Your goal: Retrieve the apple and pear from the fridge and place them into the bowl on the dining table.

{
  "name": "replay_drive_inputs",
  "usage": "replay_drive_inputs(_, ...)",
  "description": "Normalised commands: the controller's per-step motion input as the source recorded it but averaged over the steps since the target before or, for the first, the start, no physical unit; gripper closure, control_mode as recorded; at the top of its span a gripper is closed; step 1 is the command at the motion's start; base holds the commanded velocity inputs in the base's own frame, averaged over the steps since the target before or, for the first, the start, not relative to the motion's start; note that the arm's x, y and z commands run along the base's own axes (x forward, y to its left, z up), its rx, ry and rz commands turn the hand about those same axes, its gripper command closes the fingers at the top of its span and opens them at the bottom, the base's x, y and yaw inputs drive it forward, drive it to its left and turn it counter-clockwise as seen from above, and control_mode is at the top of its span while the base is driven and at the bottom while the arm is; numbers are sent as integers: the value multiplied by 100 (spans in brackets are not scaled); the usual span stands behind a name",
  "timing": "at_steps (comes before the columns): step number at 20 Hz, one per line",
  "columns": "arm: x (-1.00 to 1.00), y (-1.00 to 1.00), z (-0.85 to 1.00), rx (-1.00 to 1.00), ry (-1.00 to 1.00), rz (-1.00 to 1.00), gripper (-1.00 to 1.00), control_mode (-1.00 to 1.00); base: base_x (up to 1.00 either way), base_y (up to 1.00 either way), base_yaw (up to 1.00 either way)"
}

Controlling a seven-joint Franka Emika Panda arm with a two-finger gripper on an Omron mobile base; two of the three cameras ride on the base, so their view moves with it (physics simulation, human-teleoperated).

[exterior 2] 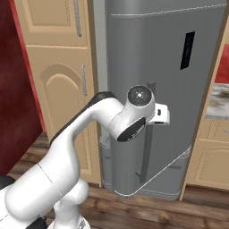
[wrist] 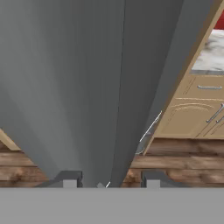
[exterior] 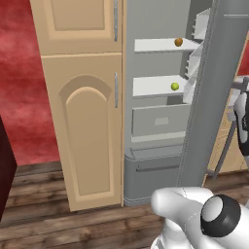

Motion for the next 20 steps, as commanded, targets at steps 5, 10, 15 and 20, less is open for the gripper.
replay_drive_inputs(5,-100,-19,62,-5,-9,0,-100,-100,0,0,0)
replay_drive_inputs(10,-100,19,58,-16,-12,0,-100,-100,0,0,0)
replay_drive_inputs(15,-80,74,45,-27,-4,0,-100,-100,0,0,0)
replay_drive_inputs(20,-75,75,33,-27,0,0,-100,-100,0,0,0)
